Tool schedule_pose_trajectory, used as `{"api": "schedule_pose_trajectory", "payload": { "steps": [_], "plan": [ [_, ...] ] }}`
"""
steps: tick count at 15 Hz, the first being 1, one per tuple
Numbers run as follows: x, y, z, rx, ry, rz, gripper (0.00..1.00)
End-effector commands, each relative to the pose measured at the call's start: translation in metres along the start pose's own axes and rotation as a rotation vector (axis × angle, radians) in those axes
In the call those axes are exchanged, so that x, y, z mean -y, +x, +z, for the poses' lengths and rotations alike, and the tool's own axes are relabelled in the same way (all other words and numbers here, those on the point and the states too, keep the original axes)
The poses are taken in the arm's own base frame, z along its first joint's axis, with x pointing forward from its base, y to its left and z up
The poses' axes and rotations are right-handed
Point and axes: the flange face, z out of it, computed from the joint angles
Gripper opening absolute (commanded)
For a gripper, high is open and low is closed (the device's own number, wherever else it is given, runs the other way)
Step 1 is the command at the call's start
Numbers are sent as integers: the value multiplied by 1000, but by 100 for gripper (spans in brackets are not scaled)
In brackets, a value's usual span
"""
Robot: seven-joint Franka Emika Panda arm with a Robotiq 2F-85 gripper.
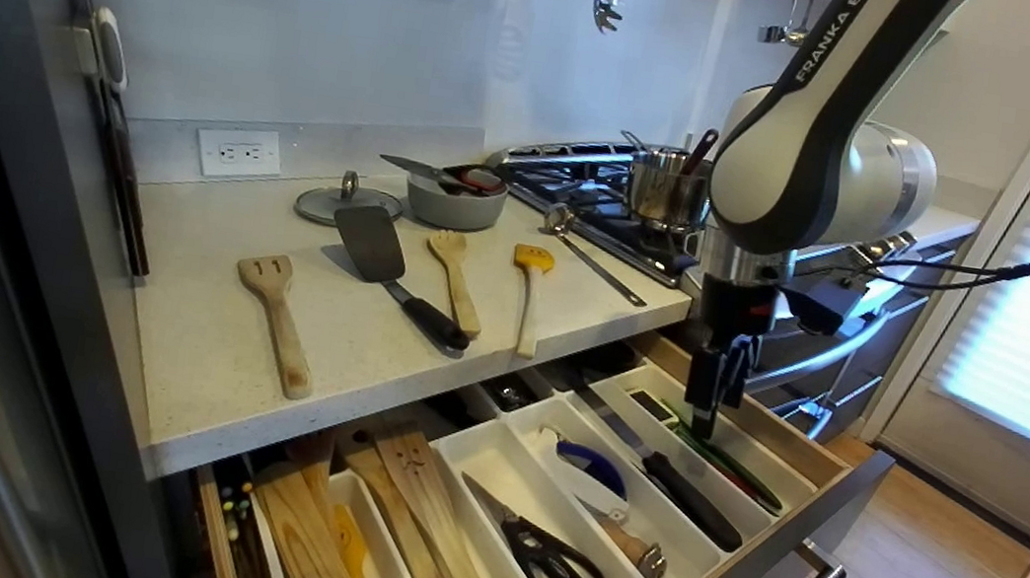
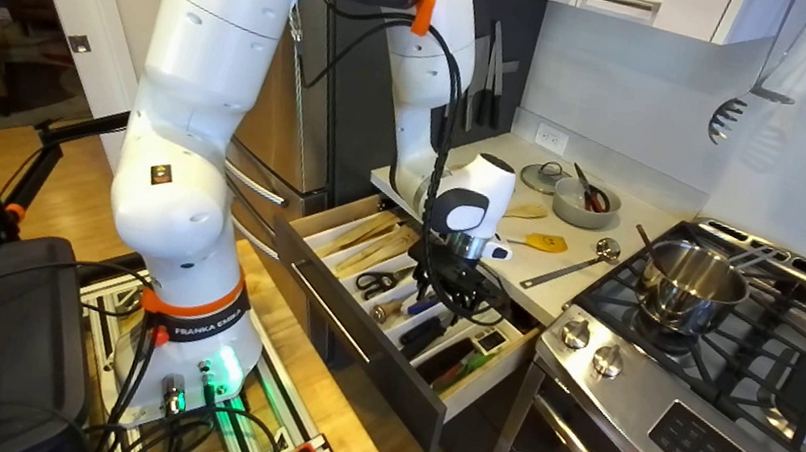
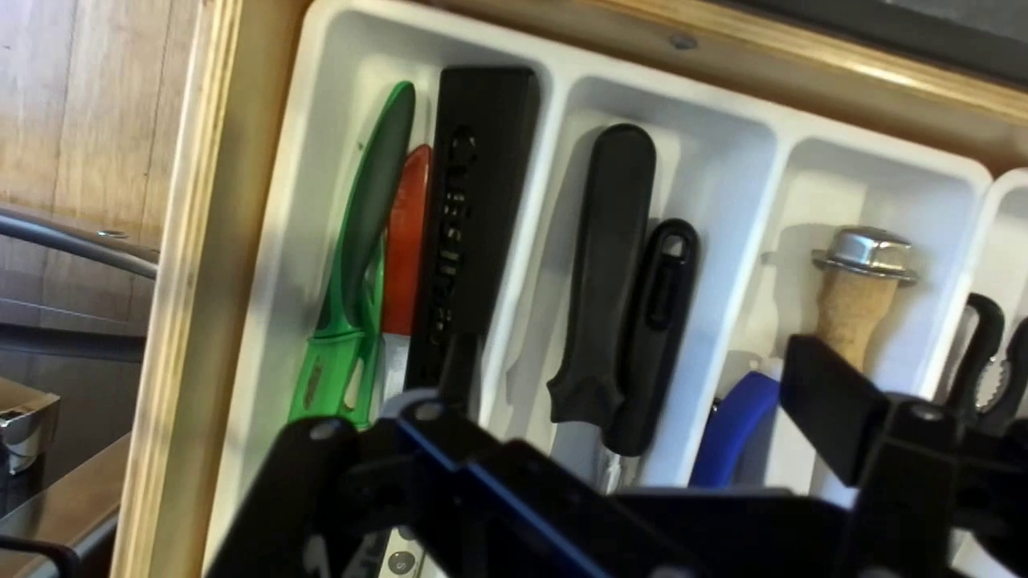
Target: Put the knife on the table
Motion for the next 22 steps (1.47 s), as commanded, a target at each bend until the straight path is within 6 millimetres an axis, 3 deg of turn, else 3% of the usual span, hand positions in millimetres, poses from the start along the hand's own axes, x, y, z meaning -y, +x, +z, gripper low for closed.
{"api": "schedule_pose_trajectory", "payload": {
  "steps": [1,7,10,11,17,19,22],
  "plan": [
    [-9,7,21,-17,27,-9,89],
    [-17,18,42,-19,22,16,91],
    [-20,22,56,0,22,16,75],
    [-21,24,60,2,23,17,64],
    [-12,31,75,22,-3,-22,67],
    [-6,32,73,17,-17,-43,68],
    [5,27,63,-11,-44,-80,77]
  ]
}}
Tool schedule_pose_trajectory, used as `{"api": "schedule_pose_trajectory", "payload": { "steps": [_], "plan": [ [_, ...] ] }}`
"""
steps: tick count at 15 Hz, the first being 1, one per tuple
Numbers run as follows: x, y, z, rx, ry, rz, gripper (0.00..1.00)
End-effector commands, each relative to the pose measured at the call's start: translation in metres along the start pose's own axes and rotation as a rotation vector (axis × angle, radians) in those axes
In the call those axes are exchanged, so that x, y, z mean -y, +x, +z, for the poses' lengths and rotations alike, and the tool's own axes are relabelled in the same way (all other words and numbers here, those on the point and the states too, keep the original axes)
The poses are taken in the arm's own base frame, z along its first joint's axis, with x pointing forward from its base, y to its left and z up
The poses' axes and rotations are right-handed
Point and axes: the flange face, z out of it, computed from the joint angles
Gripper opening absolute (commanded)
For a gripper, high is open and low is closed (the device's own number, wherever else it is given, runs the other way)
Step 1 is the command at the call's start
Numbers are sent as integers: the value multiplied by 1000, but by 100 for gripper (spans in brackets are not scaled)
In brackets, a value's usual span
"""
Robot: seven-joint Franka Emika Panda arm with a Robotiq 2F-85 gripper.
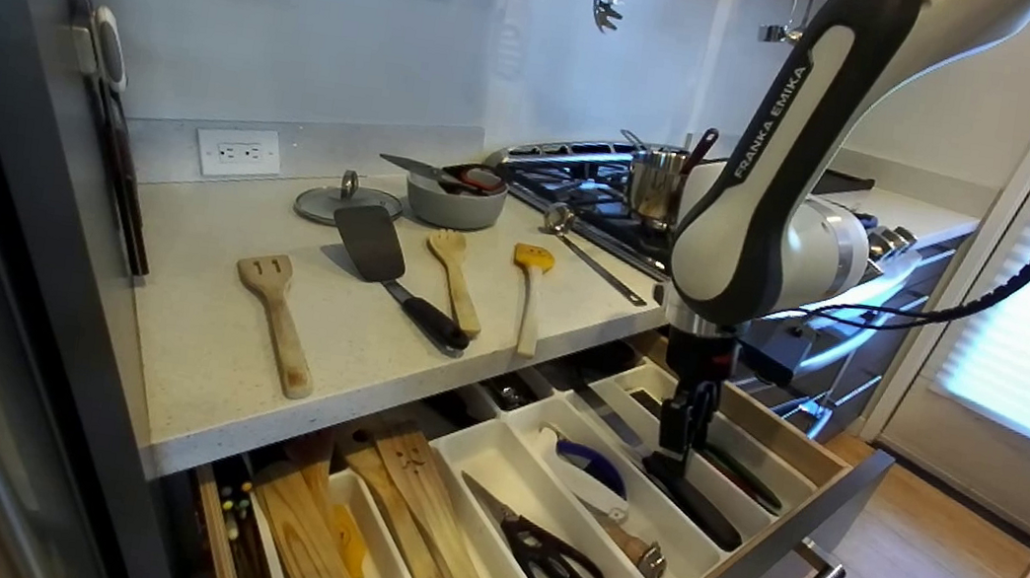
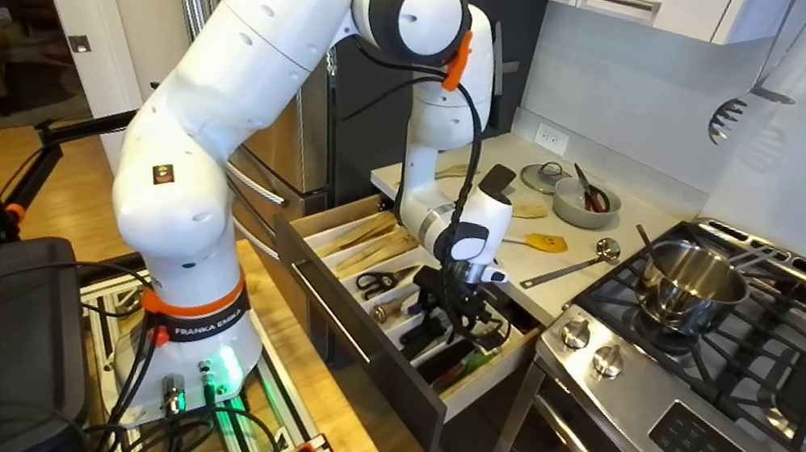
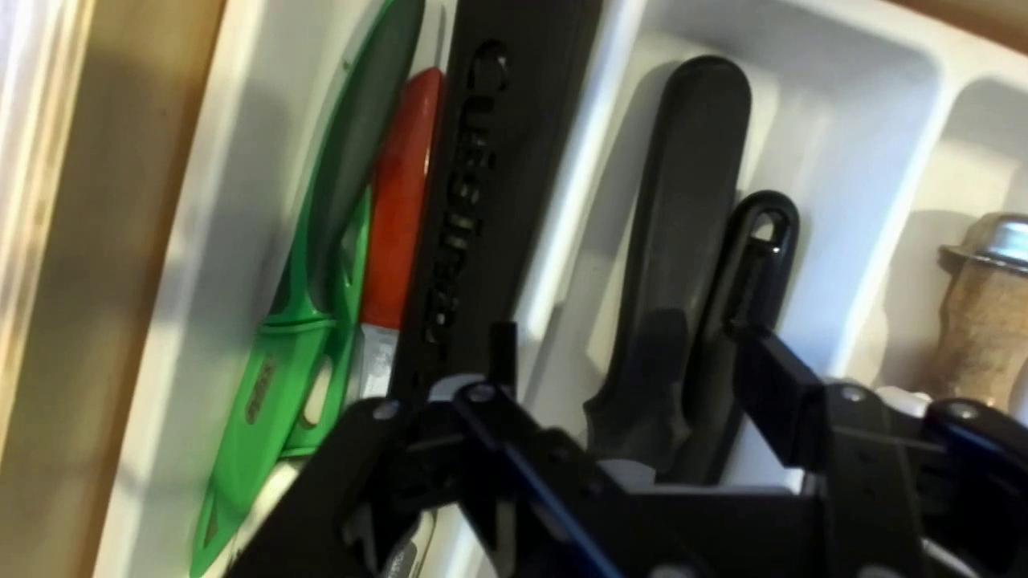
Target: Put the knife on the table
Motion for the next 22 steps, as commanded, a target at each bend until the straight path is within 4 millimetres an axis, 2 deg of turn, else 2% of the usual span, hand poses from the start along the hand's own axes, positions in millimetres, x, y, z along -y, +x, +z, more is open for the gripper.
{"api": "schedule_pose_trajectory", "payload": {
  "steps": [1,2,5,8,9,13,19,22],
  "plan": [
    [17,-4,-5,-30,-39,-32,79],
    [21,-4,-4,-36,-42,-41,83],
    [29,0,-1,-47,-38,-51,79],
    [30,2,0,-45,-38,-40,69],
    [29,3,1,-43,-35,-34,70],
    [26,2,4,-34,-31,-11,52],
    [16,-2,12,-17,-29,31,56],
    [10,0,21,2,-29,54,53]
  ]
}}
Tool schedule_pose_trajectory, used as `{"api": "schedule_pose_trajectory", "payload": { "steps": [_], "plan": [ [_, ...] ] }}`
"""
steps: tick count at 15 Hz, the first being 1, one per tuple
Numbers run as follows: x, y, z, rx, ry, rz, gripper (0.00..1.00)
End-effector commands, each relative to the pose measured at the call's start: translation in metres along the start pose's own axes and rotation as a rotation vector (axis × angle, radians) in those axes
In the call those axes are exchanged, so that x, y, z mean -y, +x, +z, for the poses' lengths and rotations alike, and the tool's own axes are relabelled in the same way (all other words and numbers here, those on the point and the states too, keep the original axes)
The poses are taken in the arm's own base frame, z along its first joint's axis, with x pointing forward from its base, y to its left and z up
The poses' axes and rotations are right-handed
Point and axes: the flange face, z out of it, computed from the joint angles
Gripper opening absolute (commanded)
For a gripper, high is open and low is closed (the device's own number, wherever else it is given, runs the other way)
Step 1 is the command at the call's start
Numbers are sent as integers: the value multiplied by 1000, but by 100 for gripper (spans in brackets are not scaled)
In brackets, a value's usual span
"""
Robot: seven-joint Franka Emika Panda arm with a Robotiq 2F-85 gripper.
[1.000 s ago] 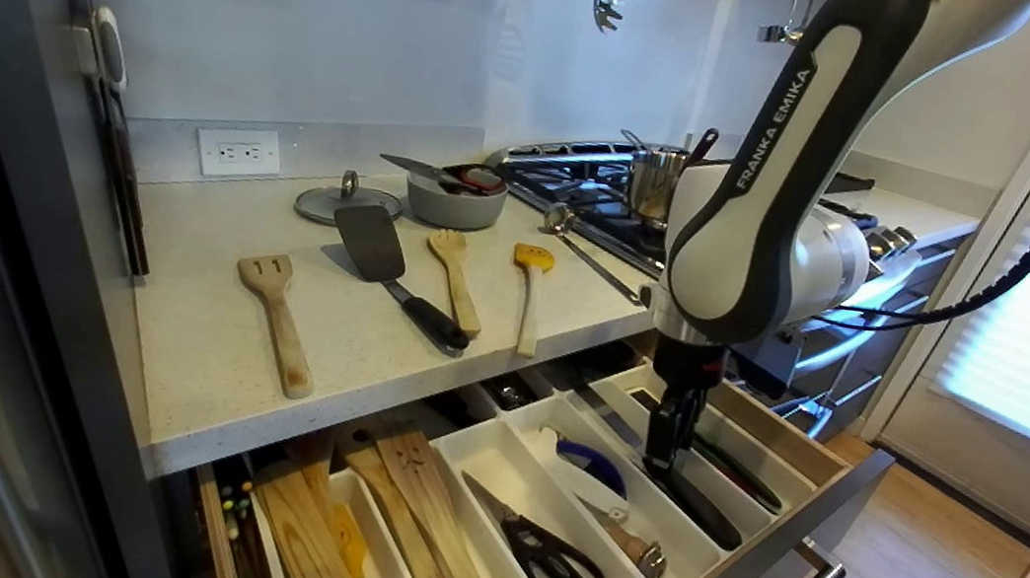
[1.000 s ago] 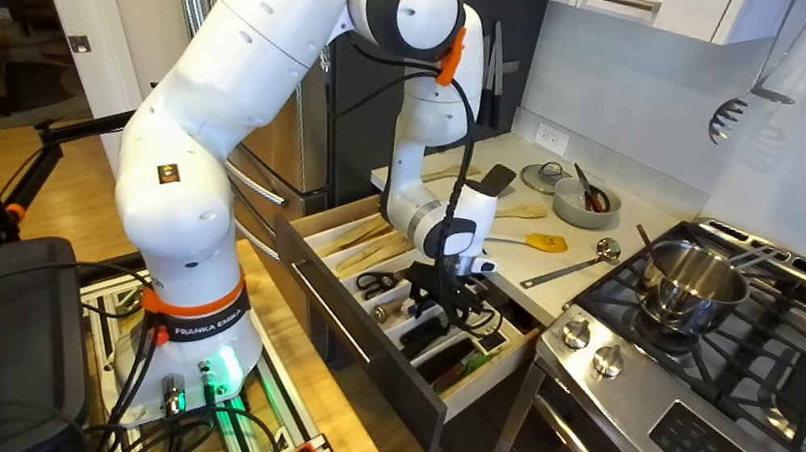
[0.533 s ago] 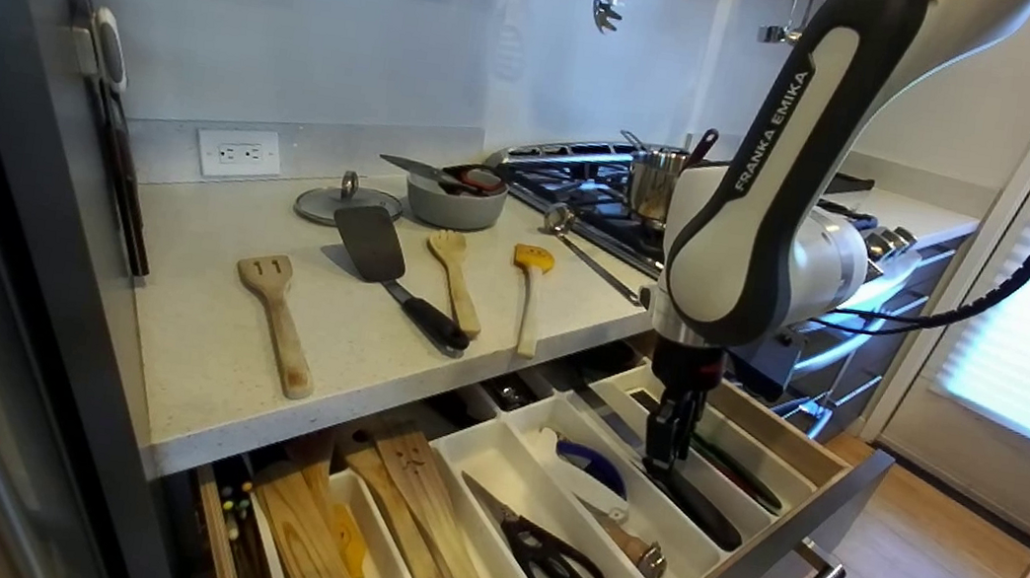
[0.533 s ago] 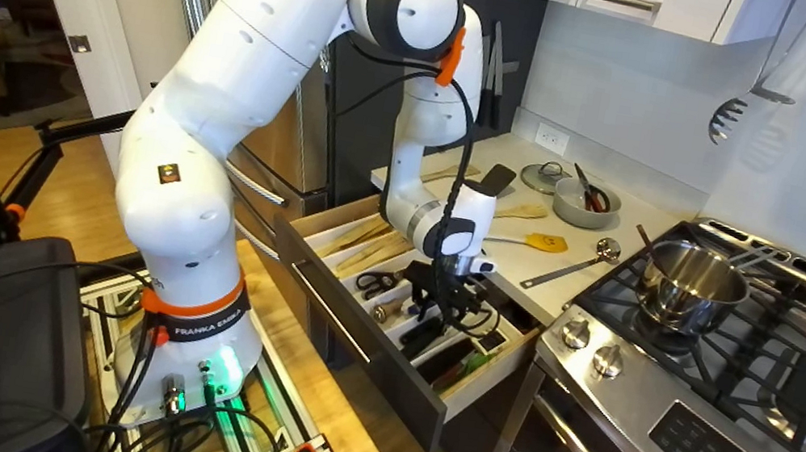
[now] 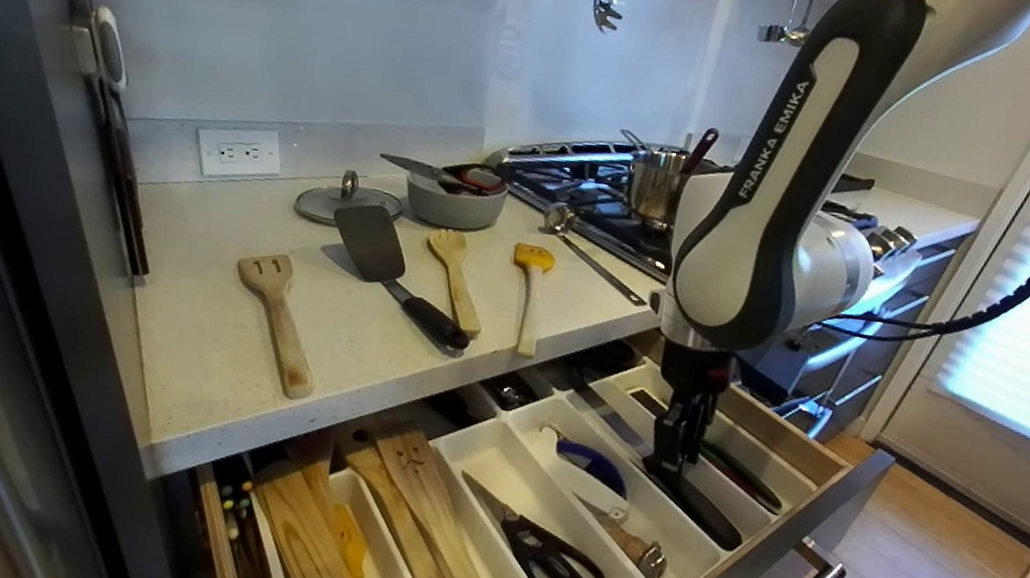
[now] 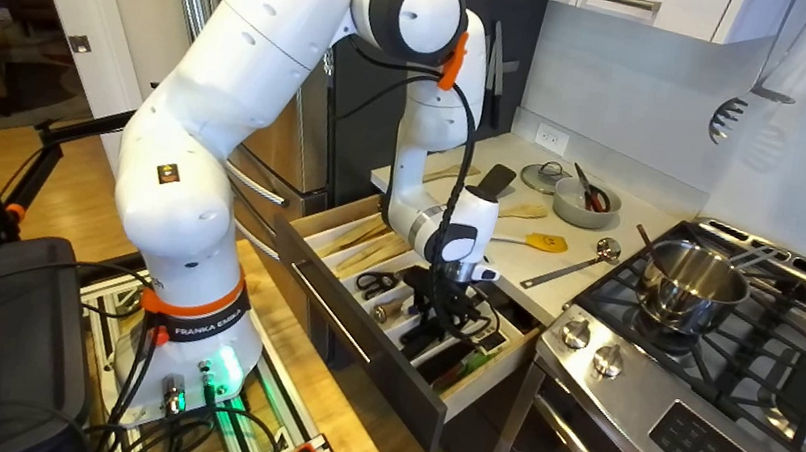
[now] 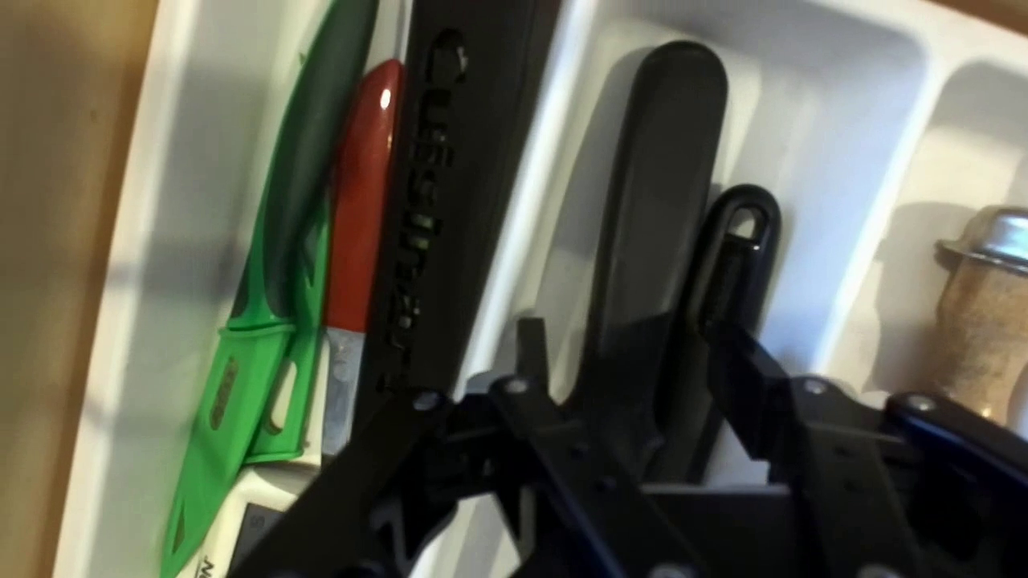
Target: Put the knife on the table
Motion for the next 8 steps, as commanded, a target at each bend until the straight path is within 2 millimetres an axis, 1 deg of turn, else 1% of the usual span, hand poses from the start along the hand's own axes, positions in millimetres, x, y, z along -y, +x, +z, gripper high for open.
{"api": "schedule_pose_trajectory", "payload": {
  "steps": [1,2,3,5,6,7,8],
  "plan": [
    [-7,3,16,30,-1,36,50],
    [-7,5,20,38,-6,38,49],
    [-7,8,24,47,-11,39,43],
    [-7,13,32,65,-10,46,43],
    [-7,15,34,69,-12,49,40],
    [-6,17,36,75,-16,51,45],
    [-5,19,36,83,-19,56,44]
  ]
}}
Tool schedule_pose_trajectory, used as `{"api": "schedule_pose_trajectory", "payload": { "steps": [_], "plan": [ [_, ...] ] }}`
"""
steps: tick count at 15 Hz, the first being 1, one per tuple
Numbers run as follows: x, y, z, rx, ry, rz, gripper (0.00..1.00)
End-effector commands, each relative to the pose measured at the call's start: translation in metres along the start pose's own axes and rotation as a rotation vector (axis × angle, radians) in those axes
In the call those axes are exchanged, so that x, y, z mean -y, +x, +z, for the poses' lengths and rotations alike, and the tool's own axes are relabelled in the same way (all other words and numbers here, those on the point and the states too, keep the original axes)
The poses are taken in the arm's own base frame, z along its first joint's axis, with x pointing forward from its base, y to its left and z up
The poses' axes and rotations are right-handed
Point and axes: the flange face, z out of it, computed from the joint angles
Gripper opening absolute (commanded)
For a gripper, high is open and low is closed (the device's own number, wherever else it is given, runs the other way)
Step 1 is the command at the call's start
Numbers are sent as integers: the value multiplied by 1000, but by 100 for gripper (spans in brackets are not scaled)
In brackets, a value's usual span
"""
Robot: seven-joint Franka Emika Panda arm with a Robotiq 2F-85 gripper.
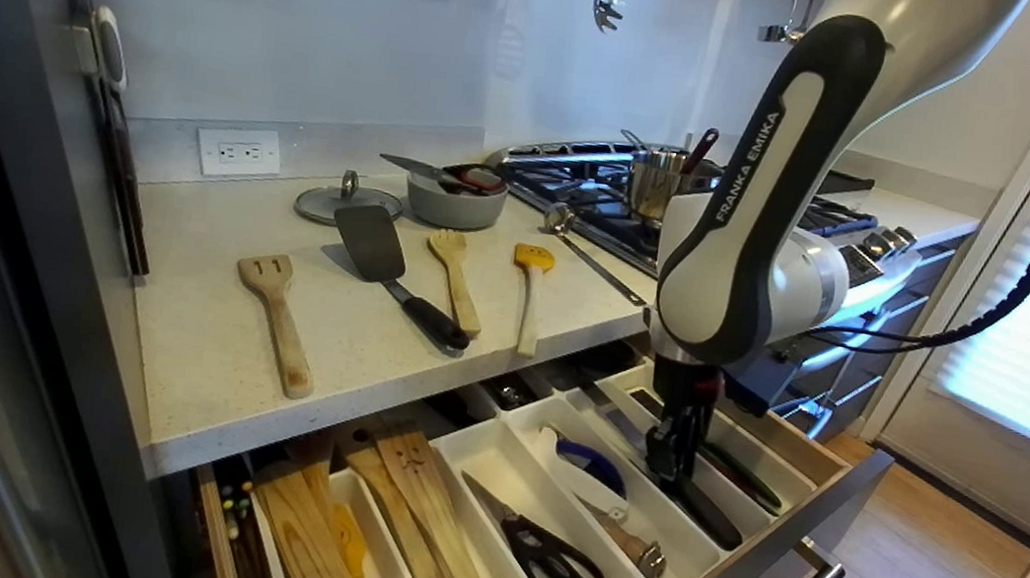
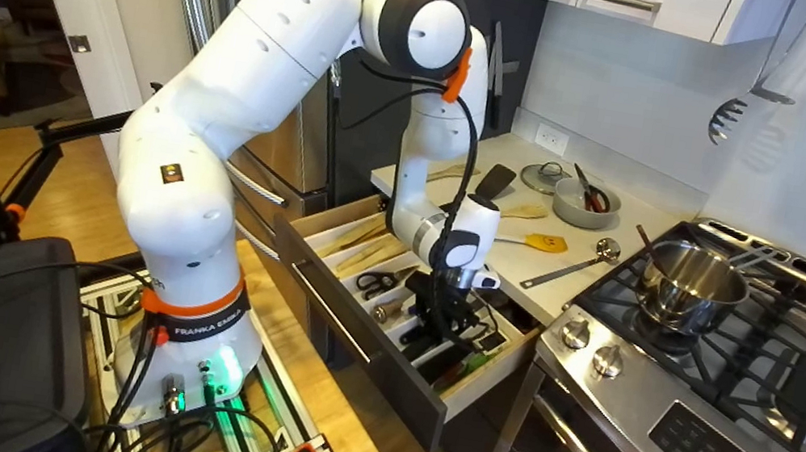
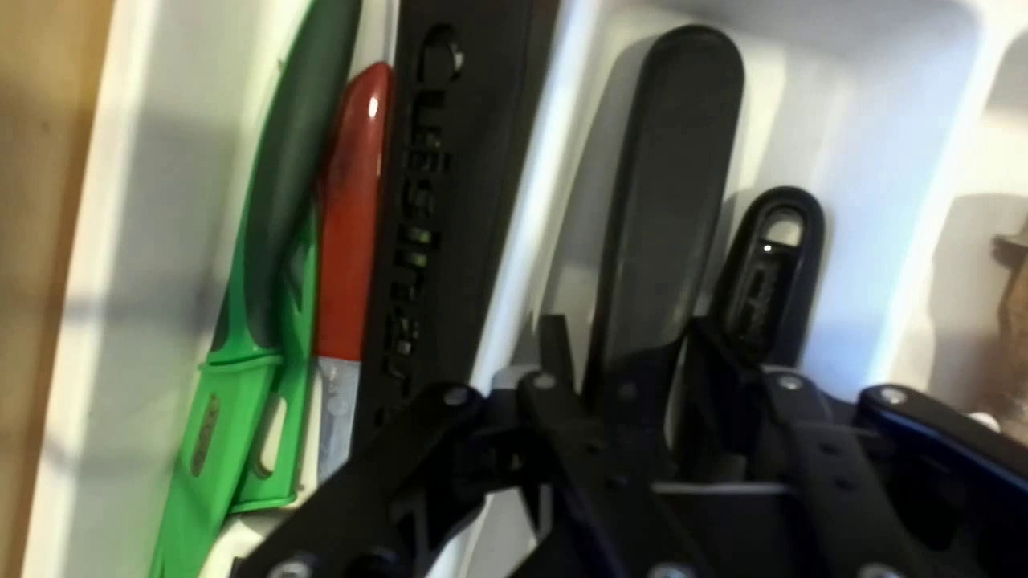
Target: Put the knife on the table
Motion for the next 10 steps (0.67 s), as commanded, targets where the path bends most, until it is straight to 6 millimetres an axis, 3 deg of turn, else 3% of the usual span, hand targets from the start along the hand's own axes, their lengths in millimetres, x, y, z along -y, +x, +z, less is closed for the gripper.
{"api": "schedule_pose_trajectory", "payload": {
  "steps": [1,4,10],
  "plan": [
    [-1,10,15,40,-15,19,21],
    [3,10,6,22,-20,37,4],
    [10,-9,-44,-6,-6,81,7]
  ]
}}
